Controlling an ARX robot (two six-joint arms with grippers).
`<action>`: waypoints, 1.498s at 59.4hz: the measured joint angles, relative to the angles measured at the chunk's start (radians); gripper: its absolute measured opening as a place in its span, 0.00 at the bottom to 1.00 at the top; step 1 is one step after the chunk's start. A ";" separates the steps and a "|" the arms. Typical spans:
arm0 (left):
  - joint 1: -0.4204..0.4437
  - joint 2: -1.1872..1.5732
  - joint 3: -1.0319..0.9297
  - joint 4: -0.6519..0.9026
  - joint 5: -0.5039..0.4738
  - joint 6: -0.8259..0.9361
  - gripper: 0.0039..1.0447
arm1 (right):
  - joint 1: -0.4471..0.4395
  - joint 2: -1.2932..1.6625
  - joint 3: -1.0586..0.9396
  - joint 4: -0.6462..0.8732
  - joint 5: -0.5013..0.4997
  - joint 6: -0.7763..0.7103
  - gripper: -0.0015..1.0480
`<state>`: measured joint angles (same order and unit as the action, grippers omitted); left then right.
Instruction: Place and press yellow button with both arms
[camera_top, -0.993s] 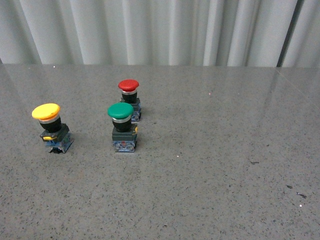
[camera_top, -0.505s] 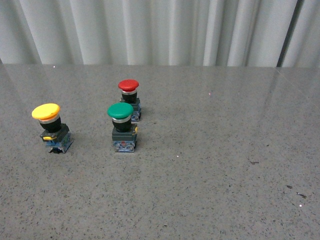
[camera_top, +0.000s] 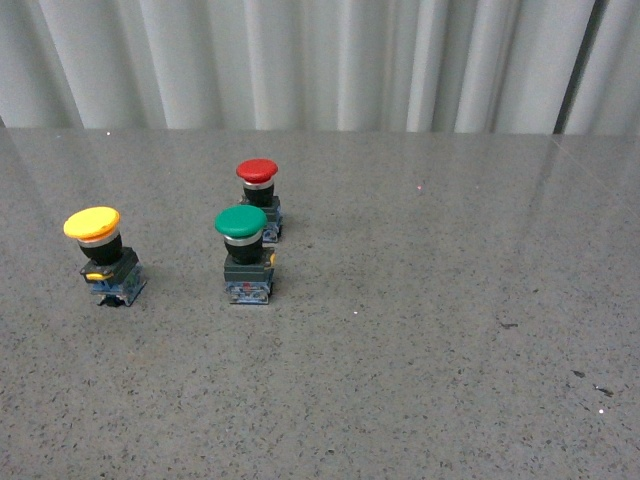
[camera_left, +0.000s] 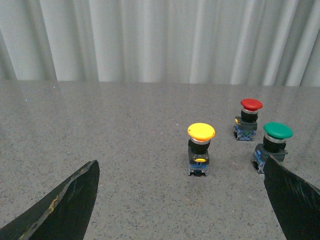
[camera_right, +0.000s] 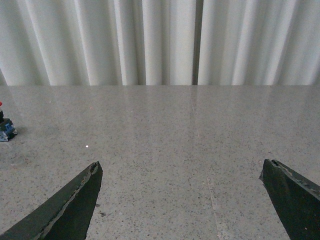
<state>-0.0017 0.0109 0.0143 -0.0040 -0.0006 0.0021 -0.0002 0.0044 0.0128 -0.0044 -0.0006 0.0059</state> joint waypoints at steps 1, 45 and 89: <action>0.000 0.000 0.000 0.000 0.000 0.000 0.94 | 0.000 0.000 0.000 0.000 0.000 0.000 0.94; -0.047 1.055 0.551 0.265 -0.039 0.104 0.94 | 0.000 0.000 0.000 0.000 0.000 0.000 0.94; -0.156 1.506 0.760 0.272 -0.077 -0.003 0.94 | 0.000 0.000 0.000 0.000 0.000 0.000 0.94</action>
<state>-0.1581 1.5173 0.7746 0.2684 -0.0772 -0.0013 -0.0002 0.0044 0.0128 -0.0044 -0.0006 0.0059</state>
